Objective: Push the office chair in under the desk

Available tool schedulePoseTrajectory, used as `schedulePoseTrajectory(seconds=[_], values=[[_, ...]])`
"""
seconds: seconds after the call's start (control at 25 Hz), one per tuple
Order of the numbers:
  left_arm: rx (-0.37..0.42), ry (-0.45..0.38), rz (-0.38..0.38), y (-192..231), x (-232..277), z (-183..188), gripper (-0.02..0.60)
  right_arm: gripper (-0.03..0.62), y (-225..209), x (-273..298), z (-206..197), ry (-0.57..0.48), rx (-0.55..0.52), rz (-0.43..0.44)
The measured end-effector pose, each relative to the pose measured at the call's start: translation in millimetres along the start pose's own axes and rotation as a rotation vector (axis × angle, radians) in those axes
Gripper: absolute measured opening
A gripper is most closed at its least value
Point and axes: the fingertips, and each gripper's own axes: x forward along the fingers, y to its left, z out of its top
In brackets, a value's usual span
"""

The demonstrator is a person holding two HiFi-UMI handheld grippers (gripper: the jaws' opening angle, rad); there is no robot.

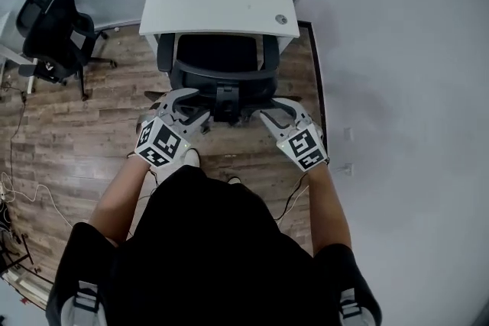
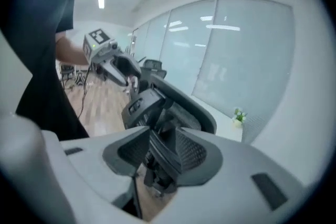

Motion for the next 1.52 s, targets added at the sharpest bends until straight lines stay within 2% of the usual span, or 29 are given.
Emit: schedulePoseTrajectory(seconds=[0.08, 0.2, 0.32, 0.44, 0.64, 0.8, 0.92, 1.2, 1.36, 1.52], values=[[-0.091, -0.083, 0.054, -7.2, -9.1, 18.2, 0.186, 0.156, 6.2, -16.0, 18.5, -0.136, 0.076, 0.003], [-0.165, -0.171, 0.111, -23.3, -19.5, 44.2, 0.168, 0.152, 16.2, -43.7, 42.9, -0.303, 0.148, 0.008], [-0.223, -0.244, 0.125, -44.7, -26.3, 68.3, 0.121, 0.14, 24.9, -69.7, 63.2, -0.426, 0.203, 0.013], [-0.255, -0.285, 0.15, -67.4, -31.6, 84.2, 0.098, 0.135, 44.0, -89.2, 72.0, -0.507, 0.196, 0.036], [-0.241, -0.322, 0.216, -98.5, -46.5, 97.0, 0.07, 0.112, 74.4, -105.7, 65.8, -0.535, 0.167, 0.06], [-0.26, -0.372, 0.287, -106.2, -60.7, 99.7, 0.015, 0.03, 79.0, -115.6, 63.8, -0.566, 0.181, 0.052], [-0.283, -0.387, 0.316, -108.3, -67.5, 100.8, -0.005, 0.003, 81.1, -124.6, 69.8, -0.594, 0.199, 0.068], [-0.323, -0.395, 0.35, -103.5, -75.2, 102.6, -0.005, 0.002, 83.8, -127.7, 83.4, -0.616, 0.174, 0.073], [-0.321, -0.423, 0.337, -103.6, -76.1, 107.6, -0.005, 0.002, 79.9, -130.5, 88.8, -0.626, 0.181, 0.061], [-0.319, -0.413, 0.334, -102.0, -77.1, 112.8, -0.005, 0.002, 77.3, -132.9, 90.6, -0.627, 0.179, 0.05]])
